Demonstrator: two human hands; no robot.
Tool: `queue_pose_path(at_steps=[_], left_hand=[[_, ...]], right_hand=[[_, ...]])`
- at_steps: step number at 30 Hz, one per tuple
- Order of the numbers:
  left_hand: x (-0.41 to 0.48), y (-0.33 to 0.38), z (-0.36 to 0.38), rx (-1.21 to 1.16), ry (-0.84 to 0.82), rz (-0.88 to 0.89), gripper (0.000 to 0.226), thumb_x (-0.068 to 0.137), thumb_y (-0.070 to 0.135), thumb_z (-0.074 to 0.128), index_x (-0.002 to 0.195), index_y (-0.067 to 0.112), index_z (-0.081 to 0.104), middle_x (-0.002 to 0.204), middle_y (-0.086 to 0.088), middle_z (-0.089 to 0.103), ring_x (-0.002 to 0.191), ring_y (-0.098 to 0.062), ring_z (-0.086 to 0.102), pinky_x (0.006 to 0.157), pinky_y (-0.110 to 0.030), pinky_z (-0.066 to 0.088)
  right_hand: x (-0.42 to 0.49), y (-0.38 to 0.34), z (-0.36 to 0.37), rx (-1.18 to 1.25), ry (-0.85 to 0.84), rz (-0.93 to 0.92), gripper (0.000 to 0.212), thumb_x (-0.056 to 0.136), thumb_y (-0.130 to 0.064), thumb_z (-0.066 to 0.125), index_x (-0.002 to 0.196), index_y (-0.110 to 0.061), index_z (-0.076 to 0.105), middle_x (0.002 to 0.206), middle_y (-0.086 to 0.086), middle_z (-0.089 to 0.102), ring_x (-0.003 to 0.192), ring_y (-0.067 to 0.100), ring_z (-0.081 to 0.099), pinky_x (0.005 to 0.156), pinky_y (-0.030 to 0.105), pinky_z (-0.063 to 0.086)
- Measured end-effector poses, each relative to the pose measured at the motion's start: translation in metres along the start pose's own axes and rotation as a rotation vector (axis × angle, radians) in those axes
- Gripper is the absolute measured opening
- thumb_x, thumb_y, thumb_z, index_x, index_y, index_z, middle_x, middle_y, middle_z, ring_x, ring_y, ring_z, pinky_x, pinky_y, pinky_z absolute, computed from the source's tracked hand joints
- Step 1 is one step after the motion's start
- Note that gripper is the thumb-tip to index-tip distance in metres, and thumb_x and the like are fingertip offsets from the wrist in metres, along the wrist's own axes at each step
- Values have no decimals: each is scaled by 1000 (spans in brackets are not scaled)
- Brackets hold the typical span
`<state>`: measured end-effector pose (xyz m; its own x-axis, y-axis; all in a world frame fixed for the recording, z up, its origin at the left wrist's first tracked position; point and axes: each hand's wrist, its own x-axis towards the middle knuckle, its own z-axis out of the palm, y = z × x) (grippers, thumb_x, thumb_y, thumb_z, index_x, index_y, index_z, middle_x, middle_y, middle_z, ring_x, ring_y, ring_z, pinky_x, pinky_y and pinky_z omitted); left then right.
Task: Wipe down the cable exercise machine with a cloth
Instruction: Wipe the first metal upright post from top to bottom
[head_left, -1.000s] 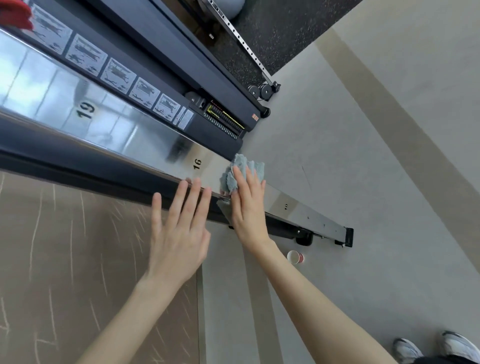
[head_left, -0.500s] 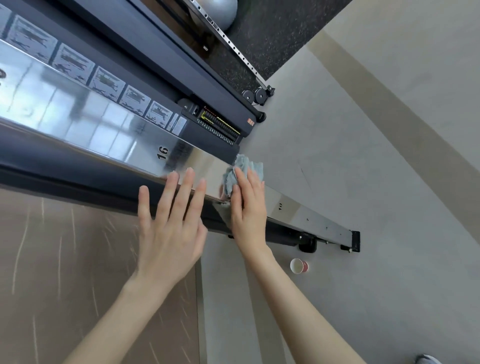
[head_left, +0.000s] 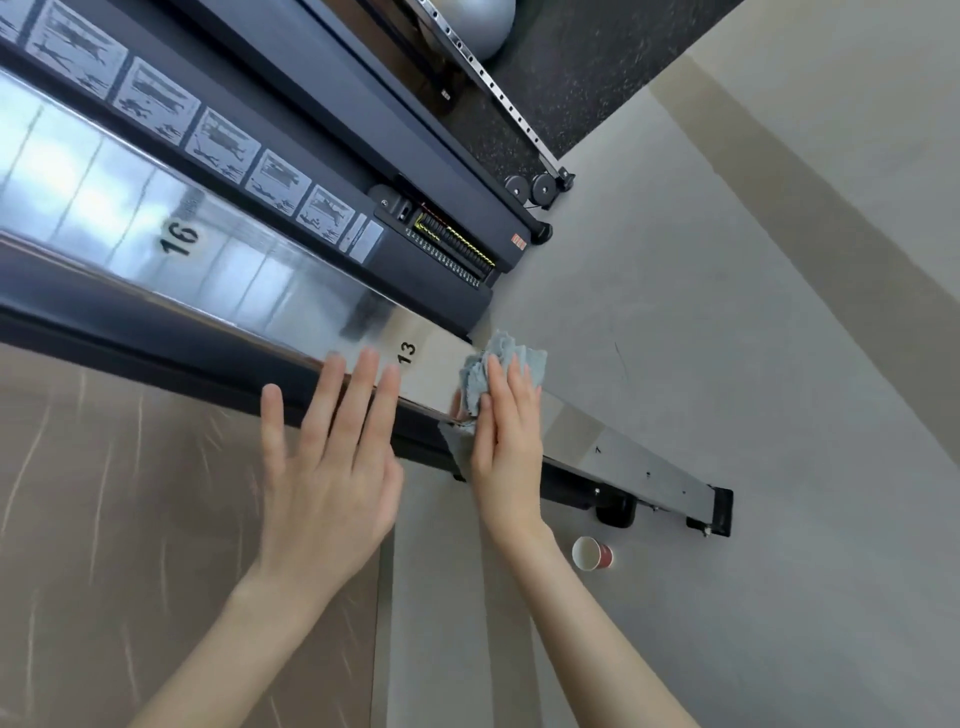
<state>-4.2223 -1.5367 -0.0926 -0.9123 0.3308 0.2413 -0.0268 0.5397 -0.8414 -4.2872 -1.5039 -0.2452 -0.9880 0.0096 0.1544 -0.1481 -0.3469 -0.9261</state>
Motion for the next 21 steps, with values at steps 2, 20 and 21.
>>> queue_pose_path(at_steps=[2, 20, 21], left_hand=[[-9, 24, 7, 3, -16, -6, 60, 89, 10, 41, 148, 3, 34, 155, -13, 27, 143, -30, 22, 117, -56, 3], [-30, 135, 66, 32, -47, -62, 60, 89, 16, 44, 148, 7, 36, 155, -14, 29, 144, -29, 23, 117, -55, 4], [-32, 142, 71, 35, -56, -76, 59, 91, 19, 43, 148, 6, 35, 155, -15, 29, 144, -29, 23, 117, -55, 3]], right_hand=[[-4, 20, -8, 22, 10, 32, 43, 102, -24, 30, 143, -14, 39, 152, 10, 32, 145, 19, 21, 118, 45, 14], [-12, 132, -53, 77, -18, 58, 46, 101, -30, 30, 142, -15, 43, 151, -4, 28, 145, 10, 18, 117, 49, 20], [-11, 135, -53, 83, -11, 52, 46, 101, -29, 30, 142, -14, 43, 150, -3, 29, 145, 11, 19, 117, 50, 20]])
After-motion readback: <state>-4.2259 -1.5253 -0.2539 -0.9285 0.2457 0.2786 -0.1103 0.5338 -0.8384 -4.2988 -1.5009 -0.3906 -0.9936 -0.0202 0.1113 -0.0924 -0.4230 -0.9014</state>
